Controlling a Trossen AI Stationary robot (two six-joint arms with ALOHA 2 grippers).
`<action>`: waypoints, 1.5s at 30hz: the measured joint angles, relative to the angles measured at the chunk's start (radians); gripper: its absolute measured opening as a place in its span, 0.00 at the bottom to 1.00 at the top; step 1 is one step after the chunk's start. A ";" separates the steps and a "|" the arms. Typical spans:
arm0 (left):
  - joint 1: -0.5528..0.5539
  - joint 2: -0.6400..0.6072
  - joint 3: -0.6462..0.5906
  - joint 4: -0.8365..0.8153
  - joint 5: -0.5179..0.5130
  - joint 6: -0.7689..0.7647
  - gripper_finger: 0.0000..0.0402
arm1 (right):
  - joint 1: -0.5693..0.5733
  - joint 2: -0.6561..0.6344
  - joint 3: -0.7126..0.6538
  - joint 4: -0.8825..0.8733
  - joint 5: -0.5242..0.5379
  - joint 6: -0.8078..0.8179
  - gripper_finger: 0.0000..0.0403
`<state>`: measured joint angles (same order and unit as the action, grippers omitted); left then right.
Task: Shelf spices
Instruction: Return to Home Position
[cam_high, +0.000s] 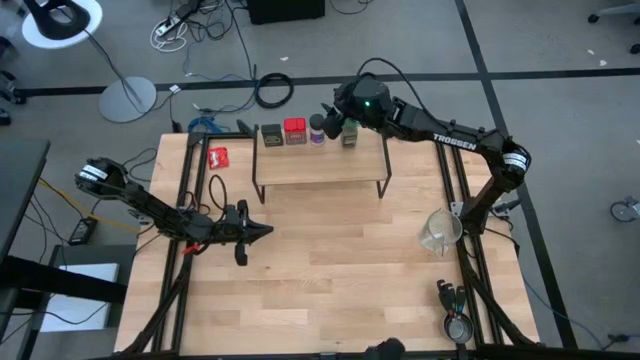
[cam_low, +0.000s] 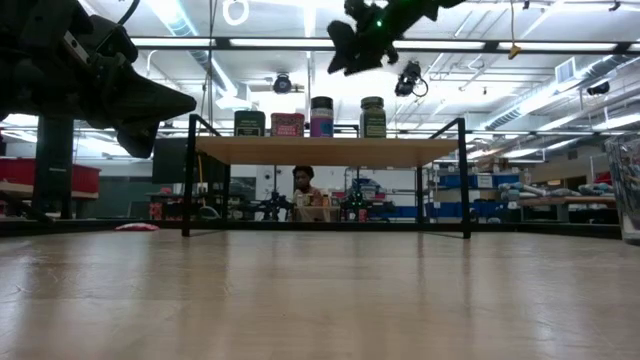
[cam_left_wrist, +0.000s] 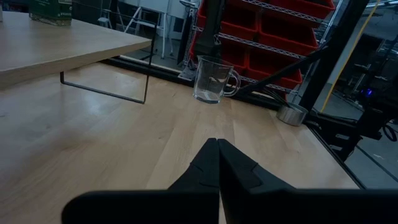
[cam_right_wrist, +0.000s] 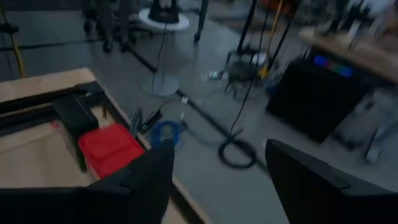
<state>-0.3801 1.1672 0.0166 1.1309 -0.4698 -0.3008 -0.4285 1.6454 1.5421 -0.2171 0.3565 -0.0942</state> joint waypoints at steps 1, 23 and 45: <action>0.000 0.000 0.000 0.000 0.000 0.000 0.00 | 0.010 -0.004 0.000 0.020 0.012 -0.026 0.61; 0.000 0.000 0.000 -0.003 -0.042 -0.019 0.00 | 0.517 -0.325 0.001 -0.334 0.487 -0.232 0.00; 0.001 0.005 0.000 -0.202 -0.309 -0.025 0.00 | 1.031 -0.272 -0.153 -0.219 0.195 -0.192 0.00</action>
<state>-0.3794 1.1717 0.0166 0.9284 -0.7784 -0.3256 0.6027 1.3735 1.3896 -0.4359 0.5510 -0.2861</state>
